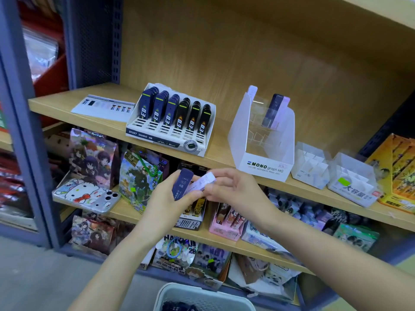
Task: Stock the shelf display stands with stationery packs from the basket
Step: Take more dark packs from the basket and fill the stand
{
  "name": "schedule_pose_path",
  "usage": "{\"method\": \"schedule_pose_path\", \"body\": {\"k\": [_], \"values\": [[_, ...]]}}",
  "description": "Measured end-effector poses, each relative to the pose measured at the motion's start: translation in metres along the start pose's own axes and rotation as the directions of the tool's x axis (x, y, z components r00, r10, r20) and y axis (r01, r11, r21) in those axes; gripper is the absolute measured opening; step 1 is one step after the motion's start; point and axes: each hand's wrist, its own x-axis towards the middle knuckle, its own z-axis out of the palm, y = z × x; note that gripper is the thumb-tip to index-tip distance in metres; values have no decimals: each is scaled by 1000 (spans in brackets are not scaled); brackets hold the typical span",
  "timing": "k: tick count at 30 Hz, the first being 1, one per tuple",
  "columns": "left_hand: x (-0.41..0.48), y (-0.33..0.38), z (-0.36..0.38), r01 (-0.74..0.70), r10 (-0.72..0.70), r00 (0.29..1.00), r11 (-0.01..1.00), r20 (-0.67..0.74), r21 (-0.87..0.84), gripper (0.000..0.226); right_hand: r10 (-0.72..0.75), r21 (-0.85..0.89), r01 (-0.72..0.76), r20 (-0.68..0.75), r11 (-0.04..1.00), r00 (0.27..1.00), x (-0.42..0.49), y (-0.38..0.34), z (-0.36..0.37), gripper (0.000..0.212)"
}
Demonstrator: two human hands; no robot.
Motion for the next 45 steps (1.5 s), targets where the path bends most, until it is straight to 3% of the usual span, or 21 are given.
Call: {"method": "schedule_pose_path", "body": {"k": [3,7,9,12,16,20,23,25,31,37,45], "values": [[-2,5,3,10,-10,1000,1000,-16,11,15,9,45,-8,-25,999,1000,-4,-3,1,20],[1,17,14,41,-36,998,993,50,-111,13,0,38,3,-91,999,996,-7,-8,-9,6],[4,19,20,79,-74,996,986,40,-145,7,-17,46,24,-142,999,990,-7,-13,-21,7],[11,15,25,103,-109,994,985,-32,-135,17,-116,6,122,-268,993,957,-3,-25,-48,11],[22,14,29,174,-189,980,964,-58,-204,14,-365,-205,302,-514,931,777,20,-46,-90,13],[27,13,34,244,-257,966,935,-20,-256,19,-528,-384,362,-583,849,618,59,-57,-114,5],[31,12,37,265,-279,960,926,-13,-269,20,-577,-461,349,-602,816,553,93,-57,-123,5],[33,12,38,265,-276,961,924,0,-275,20,-591,-514,313,-571,799,570,112,-57,-126,6],[36,9,40,225,-225,974,936,32,-272,8,-537,-635,232,-342,737,772,141,-60,-131,13],[38,7,39,184,-185,982,944,24,-274,9,-561,-728,178,-325,663,761,159,-67,-137,19],[36,9,39,126,-128,992,959,9,-252,5,-528,-631,160,-453,759,719,162,-56,-132,23]]}}
